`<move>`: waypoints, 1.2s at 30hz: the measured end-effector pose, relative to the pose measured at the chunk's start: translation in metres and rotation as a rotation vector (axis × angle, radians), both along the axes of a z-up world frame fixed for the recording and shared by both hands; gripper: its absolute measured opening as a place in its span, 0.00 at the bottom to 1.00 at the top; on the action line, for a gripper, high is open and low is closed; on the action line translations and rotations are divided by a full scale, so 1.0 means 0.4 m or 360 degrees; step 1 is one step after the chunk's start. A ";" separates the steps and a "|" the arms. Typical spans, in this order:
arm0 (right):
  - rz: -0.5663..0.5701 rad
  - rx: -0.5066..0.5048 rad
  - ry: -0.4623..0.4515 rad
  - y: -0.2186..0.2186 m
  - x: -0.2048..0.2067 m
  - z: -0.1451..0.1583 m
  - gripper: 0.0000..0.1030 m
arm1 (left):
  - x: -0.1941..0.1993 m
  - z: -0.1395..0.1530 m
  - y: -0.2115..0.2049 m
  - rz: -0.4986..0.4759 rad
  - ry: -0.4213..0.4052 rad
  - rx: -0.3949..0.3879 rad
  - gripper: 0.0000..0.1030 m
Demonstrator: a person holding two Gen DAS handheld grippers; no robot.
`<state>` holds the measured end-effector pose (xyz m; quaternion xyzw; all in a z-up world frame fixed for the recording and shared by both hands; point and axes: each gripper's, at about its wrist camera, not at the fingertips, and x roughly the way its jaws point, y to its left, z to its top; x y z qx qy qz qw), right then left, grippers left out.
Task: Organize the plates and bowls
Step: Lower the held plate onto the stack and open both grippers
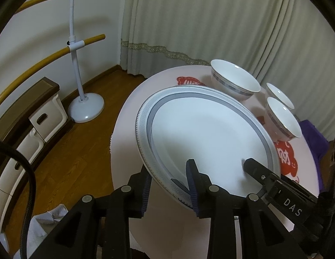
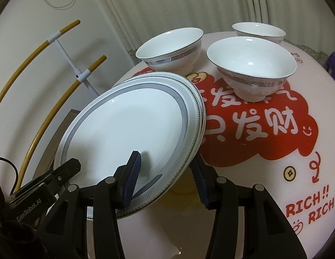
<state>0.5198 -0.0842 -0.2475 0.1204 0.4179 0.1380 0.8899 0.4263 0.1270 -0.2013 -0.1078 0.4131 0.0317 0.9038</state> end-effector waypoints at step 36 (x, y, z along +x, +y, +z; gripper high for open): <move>-0.0020 0.0009 0.0023 -0.007 0.013 -0.017 0.50 | 0.014 -0.014 -0.034 -0.0011 0.0039 0.0101 0.39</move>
